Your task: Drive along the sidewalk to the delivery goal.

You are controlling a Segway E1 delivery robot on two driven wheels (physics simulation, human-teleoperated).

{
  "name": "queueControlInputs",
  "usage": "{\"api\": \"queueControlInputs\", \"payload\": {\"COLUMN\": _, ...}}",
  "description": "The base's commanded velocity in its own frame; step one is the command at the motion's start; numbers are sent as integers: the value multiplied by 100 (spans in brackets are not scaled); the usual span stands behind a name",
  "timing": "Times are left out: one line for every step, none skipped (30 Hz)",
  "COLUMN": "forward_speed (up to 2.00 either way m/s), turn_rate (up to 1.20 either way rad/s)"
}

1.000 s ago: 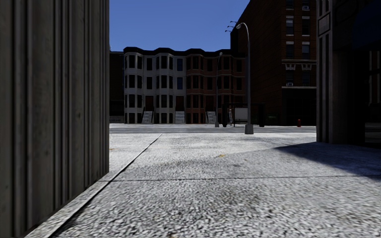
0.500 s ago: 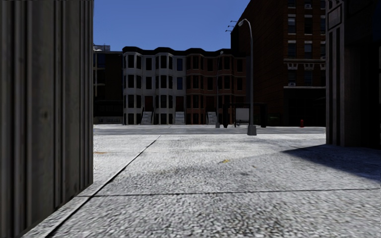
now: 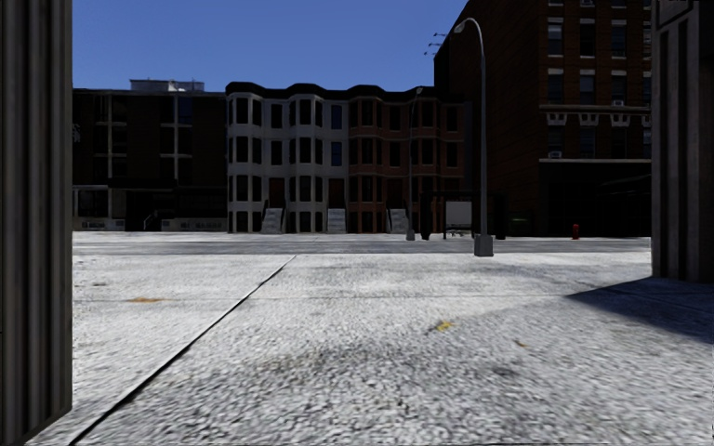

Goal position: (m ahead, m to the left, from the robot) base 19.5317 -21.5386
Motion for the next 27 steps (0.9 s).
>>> {"api": "queueControlInputs", "payload": {"forward_speed": 179, "turn_rate": 0}}
{"api": "queueControlInputs", "payload": {"forward_speed": 179, "turn_rate": 0}}
{"api": "queueControlInputs", "payload": {"forward_speed": 179, "turn_rate": 0}}
{"api": "queueControlInputs", "payload": {"forward_speed": 179, "turn_rate": 0}}
{"api": "queueControlInputs", "payload": {"forward_speed": 179, "turn_rate": 0}}
{"api": "queueControlInputs", "payload": {"forward_speed": 179, "turn_rate": 0}}
{"api": "queueControlInputs", "payload": {"forward_speed": 179, "turn_rate": 0}}
{"api": "queueControlInputs", "payload": {"forward_speed": 179, "turn_rate": 0}}
{"api": "queueControlInputs", "payload": {"forward_speed": 179, "turn_rate": 0}}
{"api": "queueControlInputs", "payload": {"forward_speed": 179, "turn_rate": 0}}
{"api": "queueControlInputs", "payload": {"forward_speed": 179, "turn_rate": 0}}
{"api": "queueControlInputs", "payload": {"forward_speed": 179, "turn_rate": 0}}
{"api": "queueControlInputs", "payload": {"forward_speed": 179, "turn_rate": 0}}
{"api": "queueControlInputs", "payload": {"forward_speed": 179, "turn_rate": 0}}
{"api": "queueControlInputs", "payload": {"forward_speed": 179, "turn_rate": 0}}
{"api": "queueControlInputs", "payload": {"forward_speed": 179, "turn_rate": 0}}
{"api": "queueControlInputs", "payload": {"forward_speed": 179, "turn_rate": 0}}
{"api": "queueControlInputs", "payload": {"forward_speed": 179, "turn_rate": 0}}
{"api": "queueControlInputs", "payload": {"forward_speed": 179, "turn_rate": 0}}
{"api": "queueControlInputs", "payload": {"forward_speed": 179, "turn_rate": 0}}
{"api": "queueControlInputs", "payload": {"forward_speed": 179, "turn_rate": 0}}
{"api": "queueControlInputs", "payload": {"forward_speed": 179, "turn_rate": 0}}
{"api": "queueControlInputs", "payload": {"forward_speed": 179, "turn_rate": 0}}
{"api": "queueControlInputs", "payload": {"forward_speed": 179, "turn_rate": 0}}
{"api": "queueControlInputs", "payload": {"forward_speed": 179, "turn_rate": 0}}
{"api": "queueControlInputs", "payload": {"forward_speed": 179, "turn_rate": 0}}
{"api": "queueControlInputs", "payload": {"forward_speed": 179, "turn_rate": 0}}
